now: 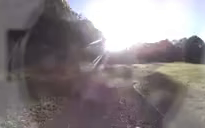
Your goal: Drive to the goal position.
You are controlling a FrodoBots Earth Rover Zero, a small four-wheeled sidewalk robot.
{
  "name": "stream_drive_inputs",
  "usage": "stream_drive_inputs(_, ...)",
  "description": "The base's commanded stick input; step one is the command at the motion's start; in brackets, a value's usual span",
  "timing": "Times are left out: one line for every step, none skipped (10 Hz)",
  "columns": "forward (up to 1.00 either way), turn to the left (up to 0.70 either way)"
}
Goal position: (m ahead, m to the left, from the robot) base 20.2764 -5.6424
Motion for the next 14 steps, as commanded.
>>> stream_drive_inputs(0.5, -0.39)
stream_drive_inputs(0.5, -0.07)
stream_drive_inputs(0.5, 0.0)
stream_drive_inputs(0.5, 0.0)
stream_drive_inputs(0.5, 0.0)
stream_drive_inputs(0.5, 0.0)
stream_drive_inputs(0.5, 0.0)
stream_drive_inputs(0.5, 0.0)
stream_drive_inputs(0.5, 0.0)
stream_drive_inputs(0.5, 0.0)
stream_drive_inputs(0.5, 0.0)
stream_drive_inputs(0.5, 0.0)
stream_drive_inputs(0.5, 0.0)
stream_drive_inputs(0.5, 0.0)
